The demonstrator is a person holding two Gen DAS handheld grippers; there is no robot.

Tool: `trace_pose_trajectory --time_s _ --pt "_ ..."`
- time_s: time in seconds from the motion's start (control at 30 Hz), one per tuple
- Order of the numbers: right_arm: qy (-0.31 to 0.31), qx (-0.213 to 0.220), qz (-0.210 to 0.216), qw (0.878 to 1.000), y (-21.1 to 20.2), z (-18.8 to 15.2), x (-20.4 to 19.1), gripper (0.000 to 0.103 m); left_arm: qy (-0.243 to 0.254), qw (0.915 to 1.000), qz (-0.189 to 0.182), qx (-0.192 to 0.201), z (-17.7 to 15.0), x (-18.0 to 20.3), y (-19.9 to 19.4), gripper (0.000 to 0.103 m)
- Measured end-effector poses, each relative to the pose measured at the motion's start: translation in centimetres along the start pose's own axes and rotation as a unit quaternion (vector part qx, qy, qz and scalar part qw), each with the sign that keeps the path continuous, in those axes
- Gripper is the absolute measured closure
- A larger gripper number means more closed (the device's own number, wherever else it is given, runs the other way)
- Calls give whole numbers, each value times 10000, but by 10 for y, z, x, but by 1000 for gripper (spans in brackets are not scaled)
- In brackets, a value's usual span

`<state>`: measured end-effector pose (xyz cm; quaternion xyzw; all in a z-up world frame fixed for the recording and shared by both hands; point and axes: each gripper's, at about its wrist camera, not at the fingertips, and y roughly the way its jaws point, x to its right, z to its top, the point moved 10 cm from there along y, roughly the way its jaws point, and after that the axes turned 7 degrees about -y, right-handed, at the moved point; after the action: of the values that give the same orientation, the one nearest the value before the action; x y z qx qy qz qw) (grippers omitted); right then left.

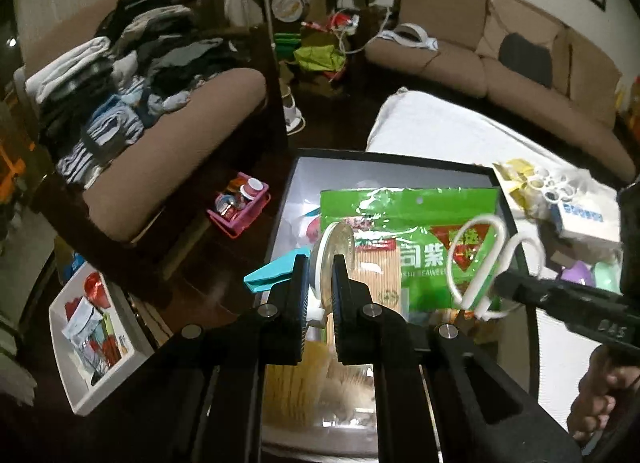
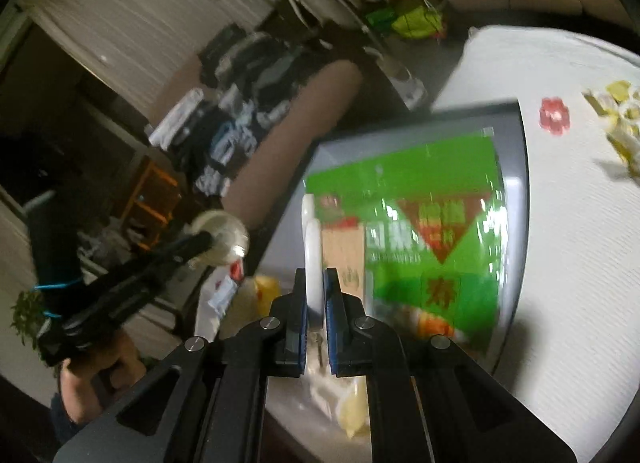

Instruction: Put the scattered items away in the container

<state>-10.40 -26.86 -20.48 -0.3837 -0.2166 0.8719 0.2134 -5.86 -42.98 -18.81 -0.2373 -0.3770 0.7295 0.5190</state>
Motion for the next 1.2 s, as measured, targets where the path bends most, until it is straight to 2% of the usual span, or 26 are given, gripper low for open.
trace_pose_trajectory --time_s 0.07,0.1,0.17,0.27,0.3,0.33,0.37,0.4,0.43,0.53,0.6,0.63,0.7,0.73,0.8,0.87,0.93,1.0,1.07,1.13,1.2 --pt "-97 321 -99 9994 -4 7 5 97 -70 9998 -177 -33 6 5 17 93" --pt "-88 298 -178 9994 1 7 10 97 -91 9997 -196 -127 8 6 29 93" --pt "36 -197 -336 9992 19 -6 24 97 -143 9990 -159 -402 0 7 54 93" --pt "-95 -714 -276 9970 32 -22 25 93 -161 9978 -152 -623 -14 13 70 90" --pt "-189 -778 -336 9962 28 -22 26 91 -198 9977 -34 -644 -17 11 69 83" --pt "-233 -757 -432 9959 24 -19 29 71 -233 9977 196 -610 -18 7 66 54" --pt "-274 -669 -576 9957 14 -13 34 55 -221 9973 508 -472 -17 1 58 20" --pt "-317 -538 -656 9959 3 -6 38 30 -181 9973 634 -326 -12 0 50 12" --pt "-424 -340 -698 9961 -15 5 41 28 -120 9972 733 -124 -8 0 39 9" --pt "-581 109 -790 9951 -75 20 54 26 -236 9978 605 123 0 9 5 8" --pt "-550 402 -1004 9926 -117 22 70 20 -519 9983 157 194 5 28 -19 7" --pt "-477 587 -1219 9897 -144 20 83 19 -637 9973 -273 242 5 53 -34 1" --pt "-192 890 -1706 9811 -205 6 121 17 -530 9943 -891 248 3 103 -51 0" --pt "-71 960 -1829 9784 -224 1 134 17 -310 9916 -1225 260 -1 139 -57 0" --pt "231 1110 -2094 9712 -271 -22 167 17 208 9859 -1640 260 -12 198 -60 0" --pt "464 1198 -2522 9591 -317 -51 198 17 755 9781 -1939 -24 -35 267 -52 0" --pt "638 1143 -2957 9463 -353 -81 229 16 916 9657 -2389 -445 -59 331 -35 0" --pt "916 1109 -3292 9332 -377 -109 262 16 1089 9638 -2334 -691 -75 369 -14 0" --pt "1300 1157 -3504 9203 -389 -130 289 16 1268 9655 -2165 -698 -89 402 13 0" --pt "1715 936 -3790 9045 -396 -150 321 16 1405 9673 -1963 -782 -105 415 34 0" --pt "1797 634 -4034 8950 -394 -157 341 16 1393 9675 -1872 -972 -122 414 52 0"
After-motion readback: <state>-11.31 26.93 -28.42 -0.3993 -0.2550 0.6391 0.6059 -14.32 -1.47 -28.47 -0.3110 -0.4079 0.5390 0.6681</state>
